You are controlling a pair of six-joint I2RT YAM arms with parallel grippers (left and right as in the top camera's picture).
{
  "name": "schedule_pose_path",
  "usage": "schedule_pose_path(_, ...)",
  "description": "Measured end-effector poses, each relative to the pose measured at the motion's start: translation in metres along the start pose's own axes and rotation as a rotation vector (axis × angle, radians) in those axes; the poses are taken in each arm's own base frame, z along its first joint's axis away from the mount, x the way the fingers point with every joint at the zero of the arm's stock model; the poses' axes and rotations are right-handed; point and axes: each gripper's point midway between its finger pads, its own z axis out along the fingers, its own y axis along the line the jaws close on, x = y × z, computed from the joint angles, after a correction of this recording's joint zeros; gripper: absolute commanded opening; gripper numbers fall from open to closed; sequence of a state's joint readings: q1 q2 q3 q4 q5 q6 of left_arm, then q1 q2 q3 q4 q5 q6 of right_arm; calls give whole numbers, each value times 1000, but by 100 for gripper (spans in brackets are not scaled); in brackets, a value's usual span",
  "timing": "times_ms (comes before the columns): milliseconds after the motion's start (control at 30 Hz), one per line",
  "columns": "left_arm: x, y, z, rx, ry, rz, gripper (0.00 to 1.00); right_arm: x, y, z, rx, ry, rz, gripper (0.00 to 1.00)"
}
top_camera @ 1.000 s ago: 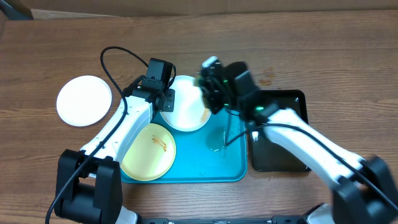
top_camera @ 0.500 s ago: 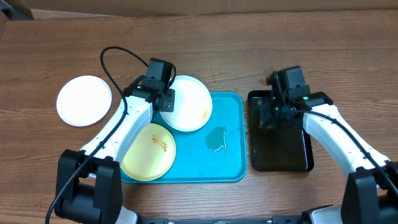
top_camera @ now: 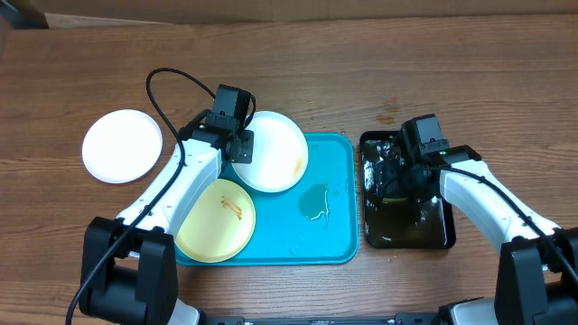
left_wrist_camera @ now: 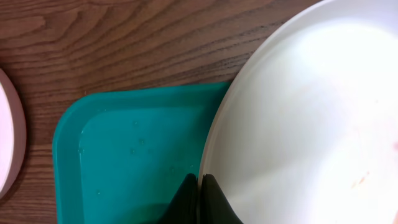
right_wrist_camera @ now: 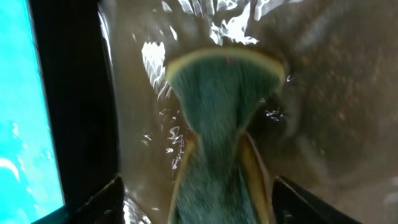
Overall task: Clean dirty plates on tray and stack at the side
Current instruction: 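Return the sponge with the right gripper into the black tray, then swing the white plate with the left gripper over the black tray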
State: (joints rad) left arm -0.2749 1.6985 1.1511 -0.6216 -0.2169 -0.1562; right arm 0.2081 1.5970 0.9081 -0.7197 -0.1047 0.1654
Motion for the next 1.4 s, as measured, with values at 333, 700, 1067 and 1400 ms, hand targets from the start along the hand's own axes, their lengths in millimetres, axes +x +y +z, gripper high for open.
schedule_pose_path(333,1,0,0,0,2,0,4,24,-14,16,44,40,19,4)
schedule_pose_path(700,0,0,-1,0,0,3,4,20,-15,-10,71,103,43,50)
schedule_pose_path(1067,-18,7,-55,23,-129,-20,4,9,-10,-39,85,126,42,68)
schedule_pose_path(1400,-23,-39,-102,117,-243,50,4,-34,-29,-78,15,33,182,93)
